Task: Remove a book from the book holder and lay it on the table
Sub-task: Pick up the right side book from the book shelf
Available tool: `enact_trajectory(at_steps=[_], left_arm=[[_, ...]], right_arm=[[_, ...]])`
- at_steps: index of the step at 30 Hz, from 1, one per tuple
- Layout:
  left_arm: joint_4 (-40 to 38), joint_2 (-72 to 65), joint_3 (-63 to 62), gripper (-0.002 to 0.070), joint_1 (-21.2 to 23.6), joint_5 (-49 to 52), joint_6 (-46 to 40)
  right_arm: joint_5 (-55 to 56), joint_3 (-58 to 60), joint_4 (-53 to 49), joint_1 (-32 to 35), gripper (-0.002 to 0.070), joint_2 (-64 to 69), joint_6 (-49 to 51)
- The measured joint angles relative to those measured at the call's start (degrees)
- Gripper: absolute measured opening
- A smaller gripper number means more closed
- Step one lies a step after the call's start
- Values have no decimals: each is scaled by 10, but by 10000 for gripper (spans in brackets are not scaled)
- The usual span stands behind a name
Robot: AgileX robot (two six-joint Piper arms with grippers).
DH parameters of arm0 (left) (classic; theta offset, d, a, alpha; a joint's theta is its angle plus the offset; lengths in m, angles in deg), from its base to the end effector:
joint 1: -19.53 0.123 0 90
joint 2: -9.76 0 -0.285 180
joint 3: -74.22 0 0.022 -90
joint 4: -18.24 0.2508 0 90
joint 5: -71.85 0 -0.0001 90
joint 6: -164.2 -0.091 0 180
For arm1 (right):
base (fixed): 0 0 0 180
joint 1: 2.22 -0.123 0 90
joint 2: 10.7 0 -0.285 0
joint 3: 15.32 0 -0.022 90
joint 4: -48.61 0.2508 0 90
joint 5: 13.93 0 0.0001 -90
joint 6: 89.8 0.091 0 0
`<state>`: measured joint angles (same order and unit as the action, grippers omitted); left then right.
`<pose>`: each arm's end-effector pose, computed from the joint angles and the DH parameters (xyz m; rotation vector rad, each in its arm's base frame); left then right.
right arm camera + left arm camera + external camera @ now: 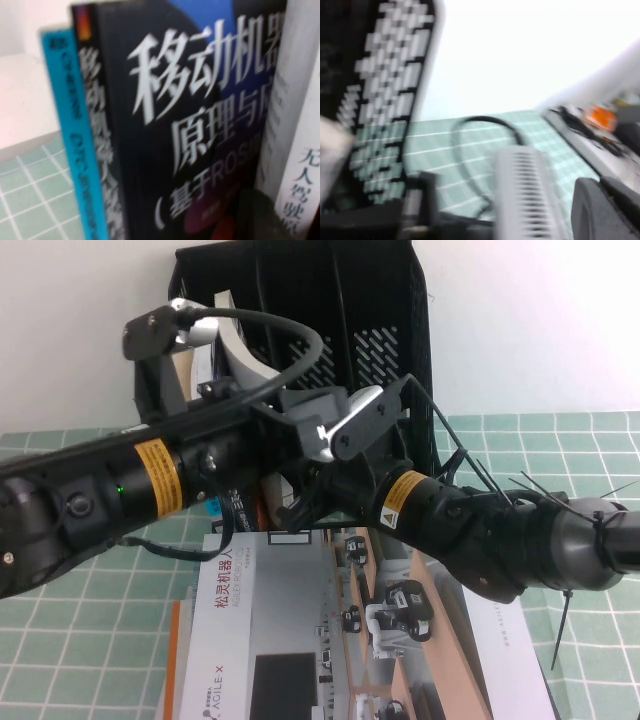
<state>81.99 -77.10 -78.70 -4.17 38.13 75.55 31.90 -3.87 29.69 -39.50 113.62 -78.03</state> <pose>0.2573 -0.1623 0.3156 0.2858 1.8034 -1.1478 0.3372 0.2833 0.1916 -0.7184 1.4717 0.6671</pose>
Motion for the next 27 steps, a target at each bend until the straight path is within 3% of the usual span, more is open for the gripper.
enact_trajectory(at_steps=[6,12,18,27], left_arm=[[58,47,0,-2,0,-129,2],[103,129,0,-3,0,-170,-37],[152,212,0,-3,0,-73,-35],[271,285,0,-2,0,46,75]], right_arm=[[5,2,41,0,143,-14,-46],[10,2,71,0,143,-71,-112],[35,2,88,7,120,-133,-211],[9,6,39,9,120,-228,-248]])
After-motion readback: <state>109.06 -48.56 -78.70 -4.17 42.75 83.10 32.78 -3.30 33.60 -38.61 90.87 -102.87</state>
